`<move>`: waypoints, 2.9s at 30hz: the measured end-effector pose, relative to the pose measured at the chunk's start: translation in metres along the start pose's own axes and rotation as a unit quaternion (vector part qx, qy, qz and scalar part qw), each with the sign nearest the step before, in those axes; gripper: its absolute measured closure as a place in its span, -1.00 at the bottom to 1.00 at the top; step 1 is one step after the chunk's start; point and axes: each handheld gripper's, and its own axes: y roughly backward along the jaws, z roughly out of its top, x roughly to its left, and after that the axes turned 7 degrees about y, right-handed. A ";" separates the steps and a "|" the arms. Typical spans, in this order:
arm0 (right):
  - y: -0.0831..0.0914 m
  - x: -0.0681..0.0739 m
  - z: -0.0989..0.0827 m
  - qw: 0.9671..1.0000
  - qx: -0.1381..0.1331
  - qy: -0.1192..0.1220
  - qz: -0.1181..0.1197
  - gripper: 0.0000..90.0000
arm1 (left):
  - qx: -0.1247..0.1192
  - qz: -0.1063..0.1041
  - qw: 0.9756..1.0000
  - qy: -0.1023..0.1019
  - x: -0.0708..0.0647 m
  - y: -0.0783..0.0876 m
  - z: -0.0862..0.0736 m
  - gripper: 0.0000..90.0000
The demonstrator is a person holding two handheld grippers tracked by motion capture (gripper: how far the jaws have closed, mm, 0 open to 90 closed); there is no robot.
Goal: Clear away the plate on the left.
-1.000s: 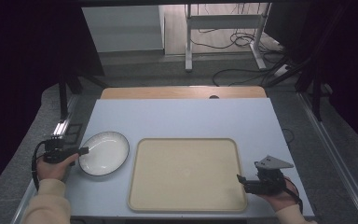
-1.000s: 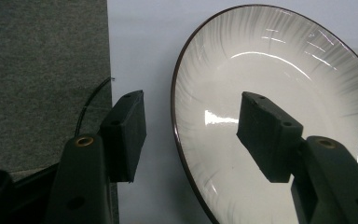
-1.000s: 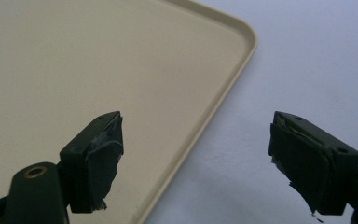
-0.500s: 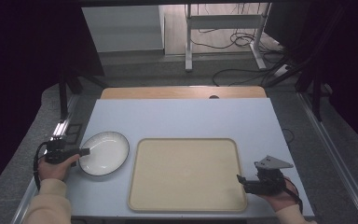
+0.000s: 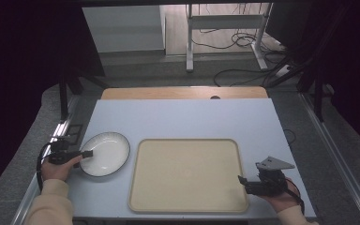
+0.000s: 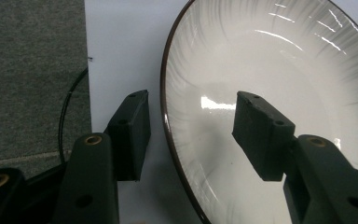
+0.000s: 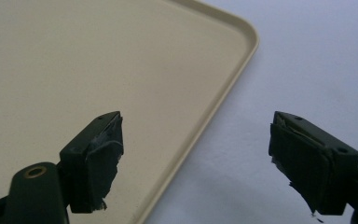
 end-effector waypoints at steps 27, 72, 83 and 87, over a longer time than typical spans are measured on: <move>0.001 -0.001 0.001 1.000 -0.002 -0.002 -0.004 -0.59 | 0.005 -0.033 0.999 0.039 0.010 -0.002 0.002 0.57; 0.002 0.000 0.001 1.000 -0.004 -0.003 -0.005 -0.59 | -0.077 -0.092 0.991 0.055 -0.004 0.025 0.007 0.84; 0.002 -0.001 0.000 1.000 -0.005 -0.002 -0.007 -0.59 | -0.101 -0.138 0.983 0.069 -0.003 0.036 0.009 0.83; 0.002 -0.001 0.000 1.000 -0.004 -0.002 -0.007 -0.59 | -0.108 -0.145 0.981 0.066 -0.006 0.040 0.010 0.83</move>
